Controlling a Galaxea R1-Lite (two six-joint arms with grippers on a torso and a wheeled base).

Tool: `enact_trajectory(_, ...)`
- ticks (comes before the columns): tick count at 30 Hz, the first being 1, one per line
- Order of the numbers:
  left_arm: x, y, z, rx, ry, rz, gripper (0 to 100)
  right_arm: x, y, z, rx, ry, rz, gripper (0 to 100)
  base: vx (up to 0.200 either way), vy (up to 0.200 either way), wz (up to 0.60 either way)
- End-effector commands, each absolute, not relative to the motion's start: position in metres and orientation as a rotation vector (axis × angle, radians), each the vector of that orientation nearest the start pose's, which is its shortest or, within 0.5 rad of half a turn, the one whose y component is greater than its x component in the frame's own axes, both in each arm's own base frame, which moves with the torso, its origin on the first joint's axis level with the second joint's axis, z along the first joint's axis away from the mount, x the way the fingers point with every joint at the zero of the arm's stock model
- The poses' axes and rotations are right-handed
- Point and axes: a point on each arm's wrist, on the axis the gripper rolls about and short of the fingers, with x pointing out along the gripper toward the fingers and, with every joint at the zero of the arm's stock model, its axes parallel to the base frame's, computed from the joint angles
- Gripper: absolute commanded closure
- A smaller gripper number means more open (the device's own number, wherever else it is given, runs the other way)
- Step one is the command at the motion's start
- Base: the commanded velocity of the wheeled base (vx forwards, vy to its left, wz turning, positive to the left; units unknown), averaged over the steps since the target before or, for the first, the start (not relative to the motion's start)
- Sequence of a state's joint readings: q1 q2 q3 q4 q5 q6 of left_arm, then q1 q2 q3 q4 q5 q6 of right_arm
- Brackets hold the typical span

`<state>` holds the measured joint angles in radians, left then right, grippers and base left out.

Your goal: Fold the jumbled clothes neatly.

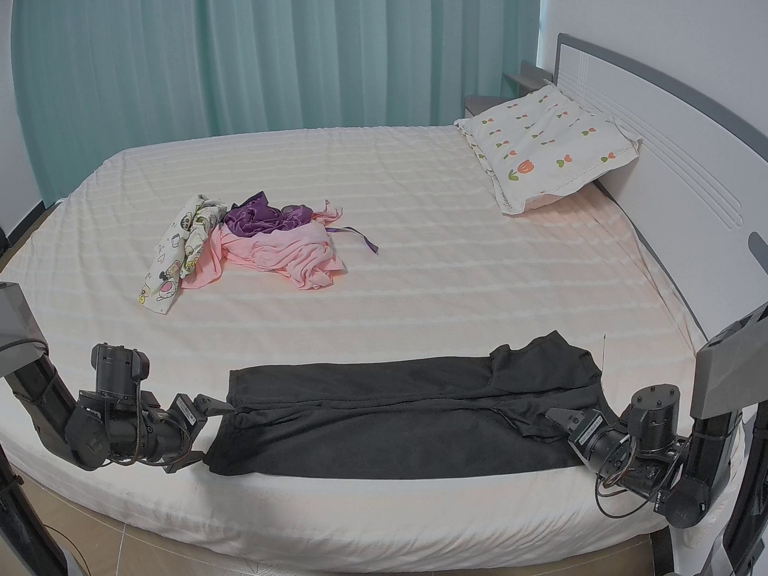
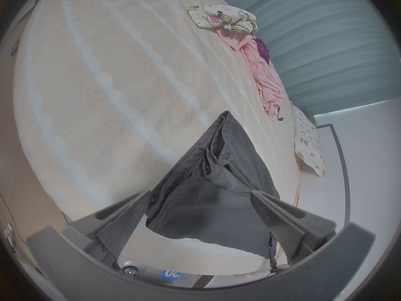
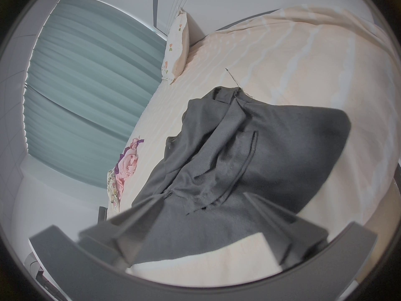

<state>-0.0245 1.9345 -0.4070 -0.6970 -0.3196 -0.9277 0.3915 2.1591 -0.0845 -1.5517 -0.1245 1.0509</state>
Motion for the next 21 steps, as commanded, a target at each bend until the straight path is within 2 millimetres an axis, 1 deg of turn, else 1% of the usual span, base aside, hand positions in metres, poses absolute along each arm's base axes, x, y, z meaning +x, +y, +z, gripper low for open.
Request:
enact_trajectory(1,0.260,-0.013,0.032,-0.986,0.928,0.086,0,0.231,0.088,-0.001,0.891,0.590,-0.041,0,0.000,0.000,0.00)
enact_trajectory(5,0.260,-0.013,0.032,-0.986,0.927,0.088,0,0.234,0.090,0.000,0.899,0.586,-0.025,0,0.000,0.000,0.00)
enact_trajectory(12,0.260,-0.013,0.031,-0.988,0.930,0.089,0,0.242,0.092,-0.006,0.910,0.589,-0.022,0,0.000,0.000,0.00)
enact_trajectory(13,0.260,-0.013,0.031,-0.987,0.930,0.090,0,0.243,0.092,-0.007,0.910,0.590,-0.023,100,0.000,0.000,0.00)
enact_trajectory(16,0.260,-0.013,0.031,-0.987,0.932,0.089,0,0.242,0.092,-0.009,0.900,0.591,-0.036,100,0.000,0.000,0.00)
enact_trajectory(21,0.261,-0.013,0.031,-0.984,0.923,0.095,0,0.236,0.090,-0.009,0.894,0.607,-0.044,100,0.000,0.000,0.00)
